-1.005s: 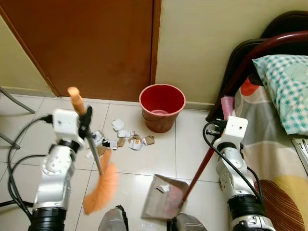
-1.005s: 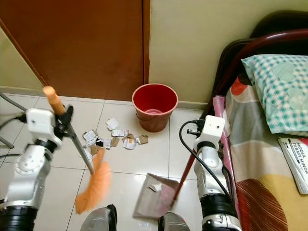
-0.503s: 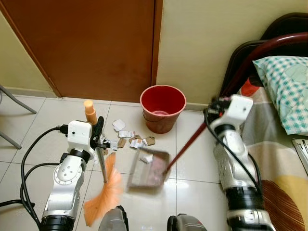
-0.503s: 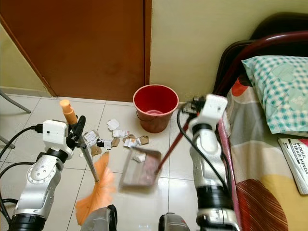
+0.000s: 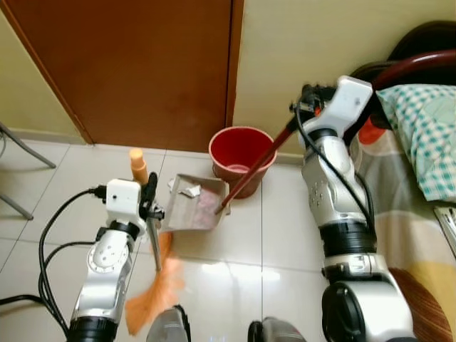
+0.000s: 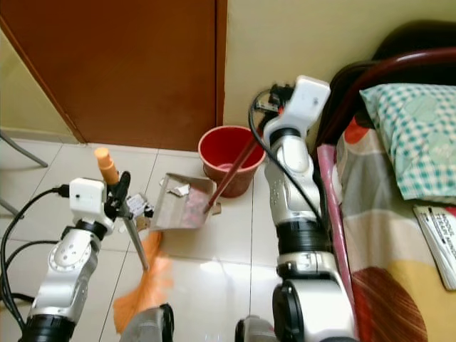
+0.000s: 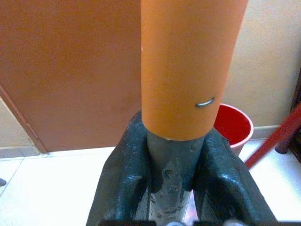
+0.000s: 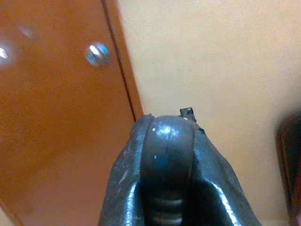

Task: Sweep floor

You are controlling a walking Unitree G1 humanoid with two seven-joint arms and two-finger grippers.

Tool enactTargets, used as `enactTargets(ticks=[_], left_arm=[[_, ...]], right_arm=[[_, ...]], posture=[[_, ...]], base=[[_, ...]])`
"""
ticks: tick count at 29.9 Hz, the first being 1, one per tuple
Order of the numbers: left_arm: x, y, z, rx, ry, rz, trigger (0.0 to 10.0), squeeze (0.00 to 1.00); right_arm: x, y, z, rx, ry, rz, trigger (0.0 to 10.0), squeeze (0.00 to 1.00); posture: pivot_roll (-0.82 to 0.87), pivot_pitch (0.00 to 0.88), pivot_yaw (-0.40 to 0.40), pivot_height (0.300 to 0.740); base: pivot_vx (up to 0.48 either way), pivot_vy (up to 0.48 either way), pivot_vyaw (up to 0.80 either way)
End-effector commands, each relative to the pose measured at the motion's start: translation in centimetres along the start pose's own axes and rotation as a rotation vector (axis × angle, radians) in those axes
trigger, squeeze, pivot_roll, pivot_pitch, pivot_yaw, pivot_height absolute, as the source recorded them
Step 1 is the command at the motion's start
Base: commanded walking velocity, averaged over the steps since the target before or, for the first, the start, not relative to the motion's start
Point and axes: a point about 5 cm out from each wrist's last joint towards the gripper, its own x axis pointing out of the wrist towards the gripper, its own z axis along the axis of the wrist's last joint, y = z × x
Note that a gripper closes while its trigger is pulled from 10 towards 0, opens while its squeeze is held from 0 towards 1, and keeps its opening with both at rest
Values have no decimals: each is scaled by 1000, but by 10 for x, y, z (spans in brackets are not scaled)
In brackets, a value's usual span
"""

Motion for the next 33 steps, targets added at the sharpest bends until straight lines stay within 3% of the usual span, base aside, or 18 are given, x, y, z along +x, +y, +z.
enactTargets(ticks=[1,3,9,15,19,21,22,23,25,29,33], left_arm=[[-2,-6,-9,-28,40,-10,10000,0],[-1,-8,-9,-34,37,-12,10000,0],[-2,-12,-9,-43,35,-13,10000,0],[-1,-13,-9,-44,33,-18,10000,0],[0,-13,-8,-44,32,-18,10000,0],[1,-15,-8,-46,30,-20,10000,0],[1,-15,-8,-46,30,-20,10000,0],[2,-16,-8,-47,30,-22,10000,0],[2,-17,-8,-48,30,-23,10000,0],[3,-21,-8,-52,28,-32,10000,0],[2,-21,-7,-53,26,-33,10000,0]], right_arm=[[9,9,24,-40,-120,54,10000,0],[18,20,44,-86,-197,113,10000,0],[28,31,69,-162,-315,161,10000,0],[30,41,81,-239,-399,196,10000,0],[30,43,83,-301,-437,204,10000,0],[26,52,85,-433,-511,248,10000,0],[26,52,85,-433,-511,248,10000,0],[23,57,83,-502,-551,275,10000,0],[21,61,80,-530,-566,289,10000,0],[6,77,64,-675,-643,364,10000,0],[-2,84,54,-677,-651,404,10000,0]], posture=[[-3,101,-25,740],[-3,101,-29,740],[-1,100,-31,740],[3,102,-28,740],[3,102,-28,740],[3,102,-28,740],[3,102,-28,740],[3,102,-28,740],[3,102,-28,740],[3,102,-28,740],[10,107,-28,740]], base=[[0,0,0],[0,0,0],[0,0,0],[0,0,0],[0,0,0],[0,0,0],[0,0,0],[0,0,0],[0,0,0],[0,0,0],[0,0,0]])
